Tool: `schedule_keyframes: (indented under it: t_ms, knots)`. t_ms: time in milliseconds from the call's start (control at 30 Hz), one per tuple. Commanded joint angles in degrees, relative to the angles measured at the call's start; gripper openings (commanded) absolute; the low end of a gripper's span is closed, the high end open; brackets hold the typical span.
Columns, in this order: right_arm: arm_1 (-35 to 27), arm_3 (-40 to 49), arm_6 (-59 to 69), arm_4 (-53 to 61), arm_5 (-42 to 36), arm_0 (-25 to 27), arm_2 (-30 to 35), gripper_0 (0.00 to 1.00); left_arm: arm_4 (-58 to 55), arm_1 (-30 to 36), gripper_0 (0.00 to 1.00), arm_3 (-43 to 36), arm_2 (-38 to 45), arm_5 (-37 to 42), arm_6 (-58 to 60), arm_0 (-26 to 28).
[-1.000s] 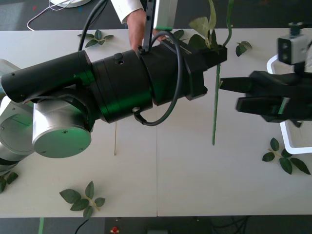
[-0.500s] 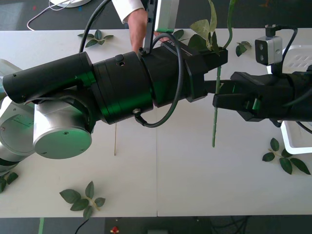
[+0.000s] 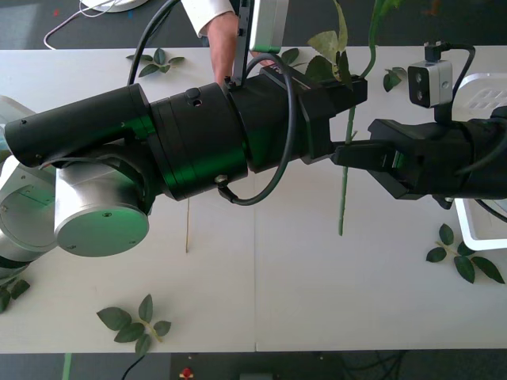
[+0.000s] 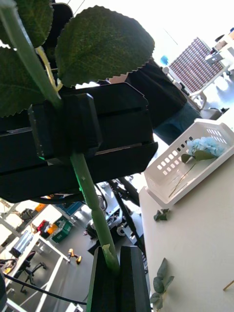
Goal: Place the red flowers into the right box and the blue flowers into the left box. If a person shows an open palm, hand one flower to the person first, then continue sorting.
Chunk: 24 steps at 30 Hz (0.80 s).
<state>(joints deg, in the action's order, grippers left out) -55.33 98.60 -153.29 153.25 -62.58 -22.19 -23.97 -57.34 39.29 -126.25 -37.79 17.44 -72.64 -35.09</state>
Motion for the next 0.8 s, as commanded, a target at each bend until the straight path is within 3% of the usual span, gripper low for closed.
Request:
schedule_keyframes:
  t_ms: [33,67,133,167,533,800]
  knots:
    - [0.9,1.5,-1.7,1.4,0.6,-2.2,-0.2,0.0,-0.1,1.4,0.01,-1.0,-0.3,-0.7,3.4,-2.4]
    - [0.9,1.5,-1.7,1.4,0.6,-2.3,-0.2,0.0,-0.1,1.4,0.14,-1.0,-0.3,-0.7,3.4,-2.4]
    - [0.9,1.5,-1.7,1.4,0.6,-2.4,-0.1,0.0,-0.1,1.4,0.86,-1.0,-0.3,-0.7,3.4,-2.4]
    - [0.9,1.4,-1.7,1.4,0.6,-2.4,-0.1,0.0,-0.1,1.4,1.0,-1.0,-0.3,-0.7,3.4,-2.4]
    - [0.2,1.4,-1.7,1.4,1.6,-2.4,0.4,0.0,-0.1,1.4,1.0,-1.0,-0.3,-0.7,3.4,-2.4]
    - [-2.0,2.3,-1.7,1.3,10.8,-0.8,3.0,0.0,-0.1,1.4,1.0,-1.0,-0.3,-0.7,3.4,-2.4]
